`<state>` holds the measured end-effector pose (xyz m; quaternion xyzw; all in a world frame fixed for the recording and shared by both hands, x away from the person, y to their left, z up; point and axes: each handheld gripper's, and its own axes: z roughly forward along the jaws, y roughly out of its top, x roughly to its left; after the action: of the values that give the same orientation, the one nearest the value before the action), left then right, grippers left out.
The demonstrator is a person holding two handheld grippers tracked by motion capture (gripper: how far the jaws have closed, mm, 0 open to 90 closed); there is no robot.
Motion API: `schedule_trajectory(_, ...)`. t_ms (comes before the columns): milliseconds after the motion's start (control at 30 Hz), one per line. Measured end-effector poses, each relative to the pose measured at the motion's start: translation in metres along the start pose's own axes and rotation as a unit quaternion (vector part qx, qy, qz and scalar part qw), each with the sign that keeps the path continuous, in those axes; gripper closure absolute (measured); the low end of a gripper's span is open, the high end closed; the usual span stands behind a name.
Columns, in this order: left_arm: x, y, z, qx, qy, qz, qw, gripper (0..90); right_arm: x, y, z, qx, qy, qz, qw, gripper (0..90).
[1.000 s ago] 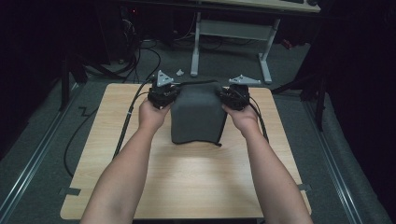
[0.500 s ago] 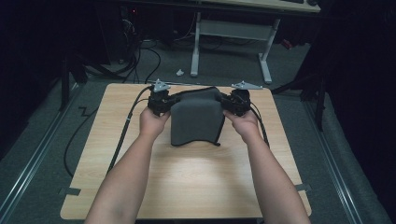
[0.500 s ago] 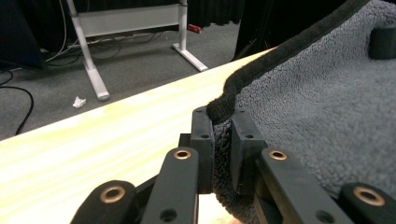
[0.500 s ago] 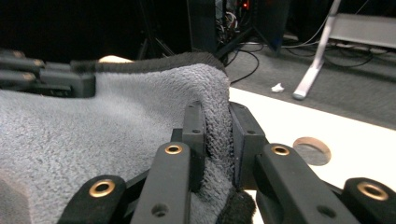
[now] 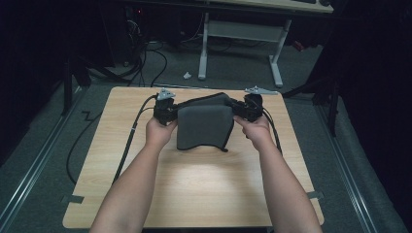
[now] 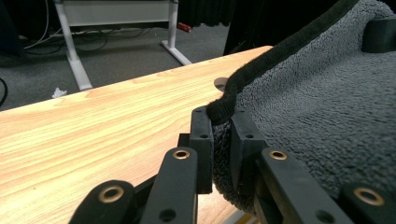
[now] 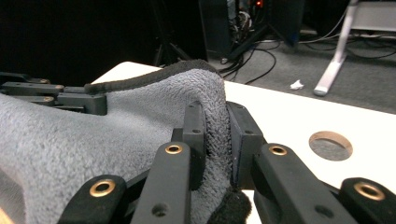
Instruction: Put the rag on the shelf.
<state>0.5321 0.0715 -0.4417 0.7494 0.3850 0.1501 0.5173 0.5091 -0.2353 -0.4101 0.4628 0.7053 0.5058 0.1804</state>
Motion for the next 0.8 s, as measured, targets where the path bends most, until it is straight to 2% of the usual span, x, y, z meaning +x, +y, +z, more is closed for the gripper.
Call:
schedule_trajectory(167, 0.003, -0.003, 0.002, 0.003, -0.008, -0.011, 0.9999, 80.7, -0.006, -0.006, 0.000, 0.001, 0.007, 0.006, 1.0000, 79.9)
schedule_trajectory(233, 0.003, -0.004, 0.003, 0.008, -0.008, -0.011, 0.9999, 80.6, -0.007, -0.009, 0.002, 0.006, 0.005, 0.013, 0.9999, 79.9)
schedule_trajectory(367, 0.004, -0.007, 0.006, 0.017, -0.006, -0.011, 0.9998, 80.5, -0.009, -0.015, 0.006, 0.013, -0.001, 0.012, 0.9998, 79.9)
schedule_trajectory(467, 0.005, -0.009, 0.007, 0.020, -0.009, -0.019, 0.9996, 80.4, -0.010, -0.020, 0.008, 0.016, -0.002, 0.021, 0.9996, 79.5)
schedule_trajectory(600, 0.006, -0.012, 0.008, 0.020, -0.010, -0.025, 0.9994, 80.1, -0.011, -0.022, 0.009, 0.018, 0.000, 0.023, 0.9996, 78.9)
schedule_trajectory(800, 0.009, -0.019, 0.007, 0.021, -0.015, -0.035, 0.9991, 79.7, -0.011, -0.026, 0.012, 0.023, 0.007, 0.040, 0.9989, 78.5)
